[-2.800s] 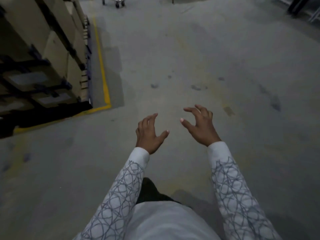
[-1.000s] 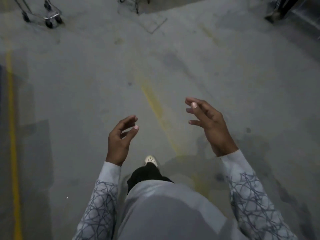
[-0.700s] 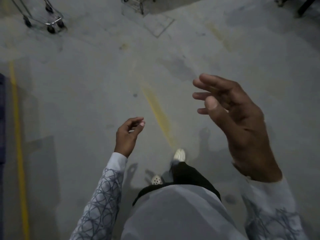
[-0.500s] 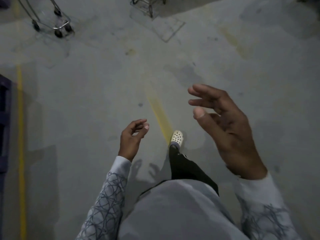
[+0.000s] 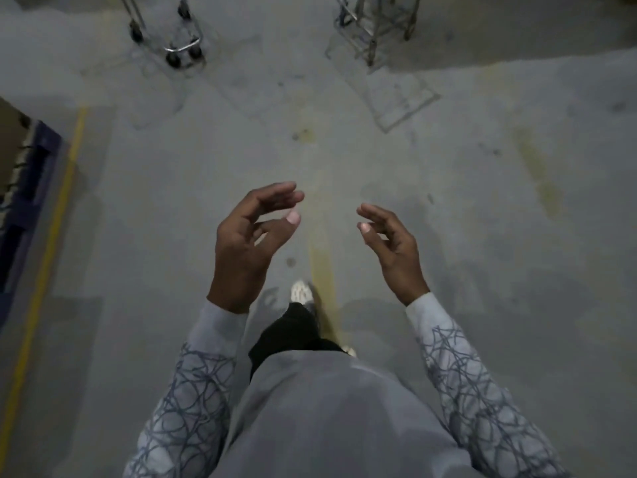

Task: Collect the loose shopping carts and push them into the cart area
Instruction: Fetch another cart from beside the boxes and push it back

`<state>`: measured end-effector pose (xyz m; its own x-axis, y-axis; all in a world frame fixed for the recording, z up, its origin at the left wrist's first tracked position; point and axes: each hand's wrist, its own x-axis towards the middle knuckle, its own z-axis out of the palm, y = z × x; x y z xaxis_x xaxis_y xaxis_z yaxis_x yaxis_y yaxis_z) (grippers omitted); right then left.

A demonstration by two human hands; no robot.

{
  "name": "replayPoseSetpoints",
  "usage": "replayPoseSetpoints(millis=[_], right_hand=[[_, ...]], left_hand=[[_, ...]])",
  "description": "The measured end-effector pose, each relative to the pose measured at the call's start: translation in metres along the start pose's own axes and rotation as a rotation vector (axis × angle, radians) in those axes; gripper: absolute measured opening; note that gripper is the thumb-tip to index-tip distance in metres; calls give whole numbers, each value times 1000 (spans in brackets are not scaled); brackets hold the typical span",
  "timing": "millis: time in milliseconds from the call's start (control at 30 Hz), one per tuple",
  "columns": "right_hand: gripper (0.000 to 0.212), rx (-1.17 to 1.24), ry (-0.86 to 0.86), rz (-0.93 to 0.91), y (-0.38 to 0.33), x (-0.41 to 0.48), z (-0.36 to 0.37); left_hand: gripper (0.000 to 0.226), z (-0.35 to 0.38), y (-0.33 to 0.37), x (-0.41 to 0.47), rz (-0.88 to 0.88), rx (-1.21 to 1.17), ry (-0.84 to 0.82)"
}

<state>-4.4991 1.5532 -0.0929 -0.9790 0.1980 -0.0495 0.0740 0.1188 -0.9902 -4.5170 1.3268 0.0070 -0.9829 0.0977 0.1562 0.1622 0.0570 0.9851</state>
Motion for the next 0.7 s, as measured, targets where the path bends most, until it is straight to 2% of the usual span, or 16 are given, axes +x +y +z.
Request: replayPoseSetpoints(millis=[133,233,333,533,700], right_hand=[[34,66,-9,177,40,119,-1],[32,81,-14,303,62,211,-1],[34,93,9,348,60,306,-4],[32,153,80,348,4,473,-6],[31,162,26,274,-24,619,-14]], left_hand=[[34,18,-8,103,83,-6,-2],[40,26,-13,184,114,-114,11],[46,32,-19,276,150,-170,-4],[53,53,-45,497,-24,-161,-76],[56,88,-120,669,-172,-163,-21]])
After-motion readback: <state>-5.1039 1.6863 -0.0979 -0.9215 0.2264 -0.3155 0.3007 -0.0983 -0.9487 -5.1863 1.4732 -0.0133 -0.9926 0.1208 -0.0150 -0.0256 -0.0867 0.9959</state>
